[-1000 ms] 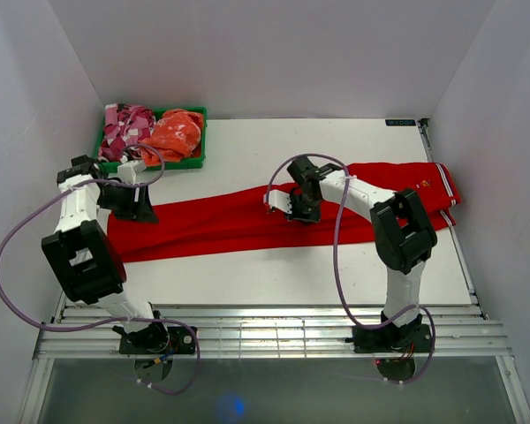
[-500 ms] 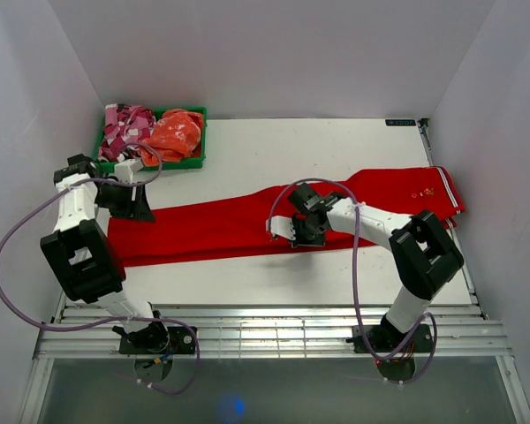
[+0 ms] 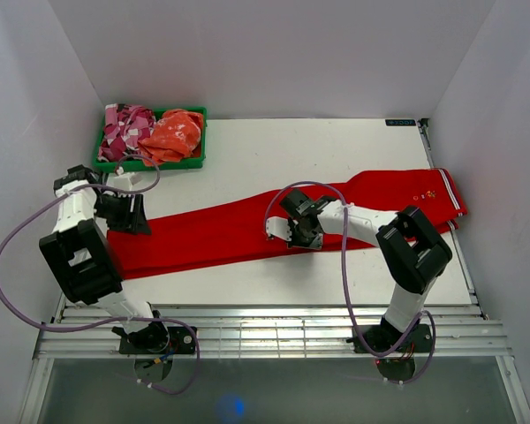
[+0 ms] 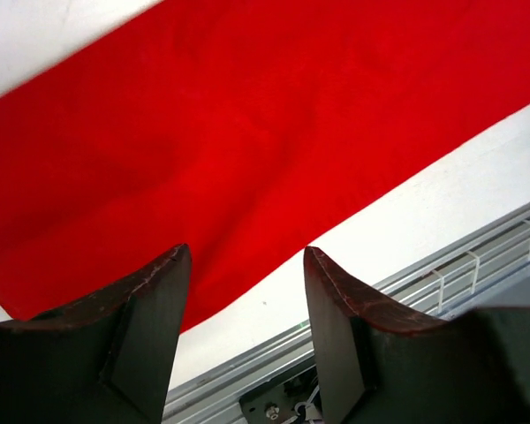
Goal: Fold and stack the trousers
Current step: Fold the trousers
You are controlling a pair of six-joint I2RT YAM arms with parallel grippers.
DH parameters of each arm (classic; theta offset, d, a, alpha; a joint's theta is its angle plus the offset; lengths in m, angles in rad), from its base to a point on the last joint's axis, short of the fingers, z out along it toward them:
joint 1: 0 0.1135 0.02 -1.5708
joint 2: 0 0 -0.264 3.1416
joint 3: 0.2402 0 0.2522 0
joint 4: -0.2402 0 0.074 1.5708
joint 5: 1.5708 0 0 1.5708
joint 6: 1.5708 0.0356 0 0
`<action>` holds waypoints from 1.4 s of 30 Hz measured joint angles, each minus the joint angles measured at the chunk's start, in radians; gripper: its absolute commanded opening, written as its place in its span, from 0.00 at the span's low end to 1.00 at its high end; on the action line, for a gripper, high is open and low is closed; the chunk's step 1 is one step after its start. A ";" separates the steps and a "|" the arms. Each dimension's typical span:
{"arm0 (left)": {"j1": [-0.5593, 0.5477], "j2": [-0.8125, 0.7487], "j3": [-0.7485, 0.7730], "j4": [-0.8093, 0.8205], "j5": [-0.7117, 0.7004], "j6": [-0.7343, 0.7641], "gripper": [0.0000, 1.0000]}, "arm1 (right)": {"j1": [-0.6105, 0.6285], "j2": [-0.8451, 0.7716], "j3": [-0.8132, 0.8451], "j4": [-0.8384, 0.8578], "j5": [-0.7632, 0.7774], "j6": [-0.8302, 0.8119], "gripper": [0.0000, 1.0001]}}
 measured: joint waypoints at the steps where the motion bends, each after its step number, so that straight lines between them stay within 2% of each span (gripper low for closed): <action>1: 0.005 -0.001 -0.012 0.000 -0.013 -0.002 0.63 | 0.000 0.004 0.005 -0.003 0.003 0.005 0.08; 8: 0.074 -0.025 -0.145 0.007 -0.144 -0.053 0.56 | 0.006 0.006 0.007 -0.004 0.020 0.020 0.08; 14: 0.155 -0.026 -0.141 0.087 -0.240 -0.166 0.56 | 0.010 0.050 0.060 -0.040 0.044 0.048 0.08; 18: 0.169 -0.019 -0.089 0.114 -0.219 -0.211 0.56 | 0.031 0.099 0.122 -0.082 0.080 0.083 0.08; 21: 0.100 -0.013 -0.043 0.140 -0.166 -0.236 0.56 | 0.058 0.141 0.179 -0.121 0.100 0.119 0.09; 23: 0.026 -0.012 -0.045 0.154 -0.135 -0.249 0.55 | 0.073 0.189 0.255 -0.164 0.082 0.149 0.21; 24: -0.010 -0.010 -0.048 0.160 -0.120 -0.257 0.55 | 0.082 0.215 0.298 -0.174 0.062 0.163 0.35; 27: -0.122 0.005 -0.082 0.198 -0.071 -0.294 0.53 | 0.104 0.255 0.380 -0.156 -0.008 0.196 0.55; 30: -0.144 0.048 -0.118 0.227 -0.056 -0.327 0.50 | 0.108 0.250 0.386 -0.132 -0.095 0.210 0.69; 31: -0.140 0.071 -0.128 0.237 -0.058 -0.336 0.49 | 0.103 0.240 0.380 -0.135 -0.126 0.208 0.78; 32: -0.136 0.098 -0.138 0.248 -0.064 -0.343 0.49 | 0.093 0.221 0.366 -0.137 -0.156 0.207 0.79; 35: -0.124 0.167 -0.157 0.267 -0.100 -0.356 0.46 | 0.014 0.118 0.316 -0.174 -0.232 0.198 0.79; 38: -0.099 0.168 -0.153 0.260 -0.115 -0.349 0.44 | -0.130 -0.001 0.289 -0.219 -0.298 0.182 0.78; 42: -0.064 0.169 -0.127 0.241 -0.148 -0.294 0.53 | -0.435 -0.130 0.289 -0.281 -0.361 0.132 0.71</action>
